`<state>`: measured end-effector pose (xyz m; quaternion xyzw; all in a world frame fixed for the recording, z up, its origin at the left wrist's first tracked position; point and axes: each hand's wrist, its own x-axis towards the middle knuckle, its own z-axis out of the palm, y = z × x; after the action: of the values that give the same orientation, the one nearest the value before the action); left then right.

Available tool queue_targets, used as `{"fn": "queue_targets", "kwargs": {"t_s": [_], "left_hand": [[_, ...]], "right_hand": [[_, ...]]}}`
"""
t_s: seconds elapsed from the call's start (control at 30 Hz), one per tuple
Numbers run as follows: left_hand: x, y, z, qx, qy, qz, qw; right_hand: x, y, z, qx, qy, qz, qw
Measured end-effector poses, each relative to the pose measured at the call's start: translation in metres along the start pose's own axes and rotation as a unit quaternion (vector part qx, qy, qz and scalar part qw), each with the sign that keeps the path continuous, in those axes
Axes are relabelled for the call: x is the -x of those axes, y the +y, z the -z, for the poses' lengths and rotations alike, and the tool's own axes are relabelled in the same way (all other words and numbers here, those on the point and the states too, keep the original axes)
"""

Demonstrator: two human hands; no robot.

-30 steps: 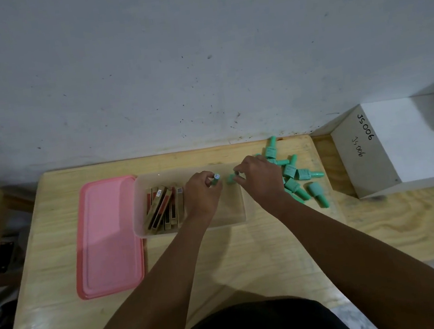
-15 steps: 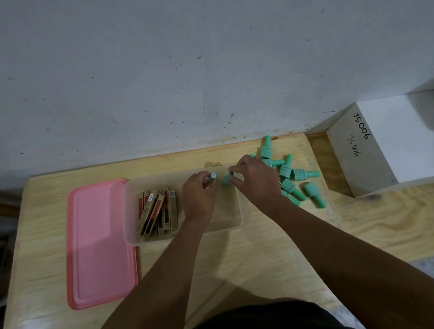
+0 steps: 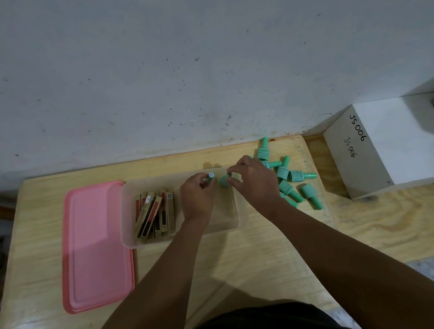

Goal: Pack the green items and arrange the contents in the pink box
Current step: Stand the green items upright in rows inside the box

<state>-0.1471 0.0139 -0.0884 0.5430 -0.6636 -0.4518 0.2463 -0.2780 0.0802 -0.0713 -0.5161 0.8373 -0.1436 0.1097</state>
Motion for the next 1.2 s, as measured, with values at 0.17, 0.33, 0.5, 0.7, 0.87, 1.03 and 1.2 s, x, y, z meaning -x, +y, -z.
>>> {"fn": "queue_targets", "kwargs": {"t_s": [0.17, 0.33, 0.5, 0.7, 0.87, 1.03, 1.2], "left_hand": [[0.001, 0.001, -0.001, 0.004, 0.004, 0.008, 1.000], [0.004, 0.005, 0.000, 0.010, 0.005, 0.013, 1.000], [0.005, -0.001, 0.003, -0.001, 0.023, 0.020, 1.000], [0.035, 0.016, -0.006, -0.025, 0.052, -0.092, 0.994], [0.067, 0.042, -0.046, -0.089, -0.045, -0.228, 0.969], [0.088, 0.057, -0.090, -0.218, -0.209, -0.266, 0.915], [0.077, 0.050, -0.125, -0.432, -0.264, -0.236, 0.829]], "right_hand": [[0.001, 0.003, 0.002, -0.015, -0.001, -0.008, 1.000], [0.009, 0.013, 0.010, -0.031, 0.006, -0.012, 0.999], [0.037, 0.041, 0.021, -0.062, 0.032, -0.070, 0.995], [0.084, 0.100, 0.026, -0.079, 0.078, -0.216, 0.970], [0.110, 0.141, 0.023, -0.099, 0.063, -0.301, 0.946], [0.103, 0.160, 0.021, -0.096, -0.012, -0.316, 0.944], [0.097, 0.172, 0.016, -0.097, -0.049, -0.294, 0.950]]}}
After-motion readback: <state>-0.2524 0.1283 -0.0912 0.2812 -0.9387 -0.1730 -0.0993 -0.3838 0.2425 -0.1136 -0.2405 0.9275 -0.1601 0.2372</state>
